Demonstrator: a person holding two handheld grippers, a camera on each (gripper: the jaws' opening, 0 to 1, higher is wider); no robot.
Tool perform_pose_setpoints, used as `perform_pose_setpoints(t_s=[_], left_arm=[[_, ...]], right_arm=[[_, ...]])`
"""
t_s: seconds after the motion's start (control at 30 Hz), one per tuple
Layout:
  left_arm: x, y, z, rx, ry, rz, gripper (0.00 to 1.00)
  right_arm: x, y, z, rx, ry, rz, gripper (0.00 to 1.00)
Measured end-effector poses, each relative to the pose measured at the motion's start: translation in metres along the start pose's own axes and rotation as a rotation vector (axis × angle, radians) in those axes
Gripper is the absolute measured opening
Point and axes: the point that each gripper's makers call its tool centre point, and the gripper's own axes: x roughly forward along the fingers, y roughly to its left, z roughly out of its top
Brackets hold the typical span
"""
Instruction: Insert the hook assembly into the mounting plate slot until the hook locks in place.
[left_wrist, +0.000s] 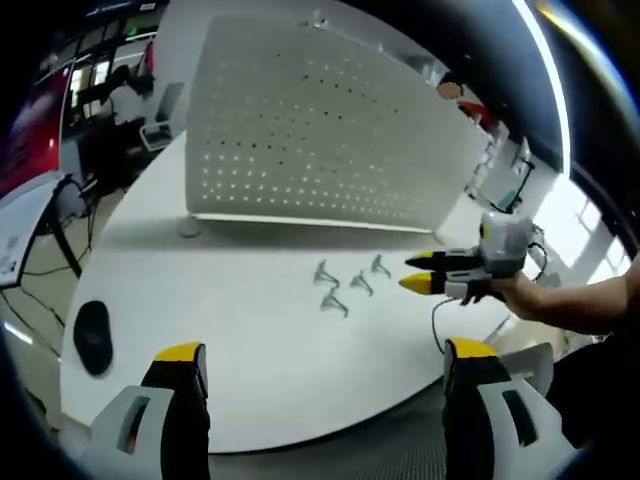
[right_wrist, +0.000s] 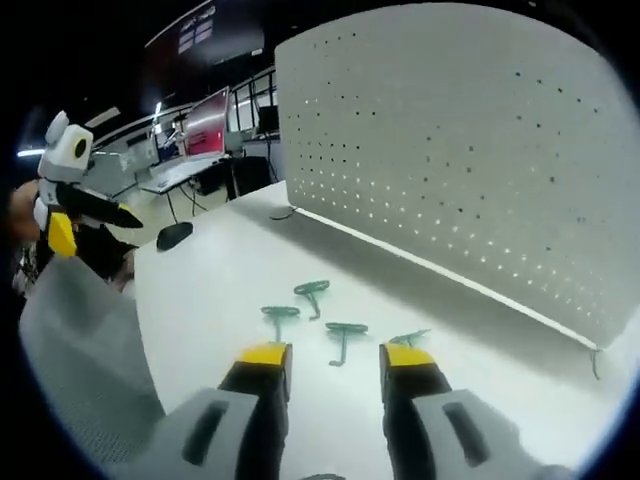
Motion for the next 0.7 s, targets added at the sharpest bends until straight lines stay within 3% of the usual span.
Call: perform_pose_setpoints(t_s=[0.3,0.43,0.7], left_arm=[[0.002,0.005,-0.003,-0.018,0.010,0.008,0.99],[0.003,0.007,-0.004,-0.023,0.016,0.011,0.99],[0.003,0.014,-0.003,-0.039,0.013,0.023,0.99]], right_arm=[[0.040,-0.004,-0.013,-0.021,0.097,0.035,0.19],[0.048,-0.009,-0.019,-0.059,0.118,0.026,0.13],[0.059,-0.009,-0.029,-0.018,0.165,0.040,0.10]])
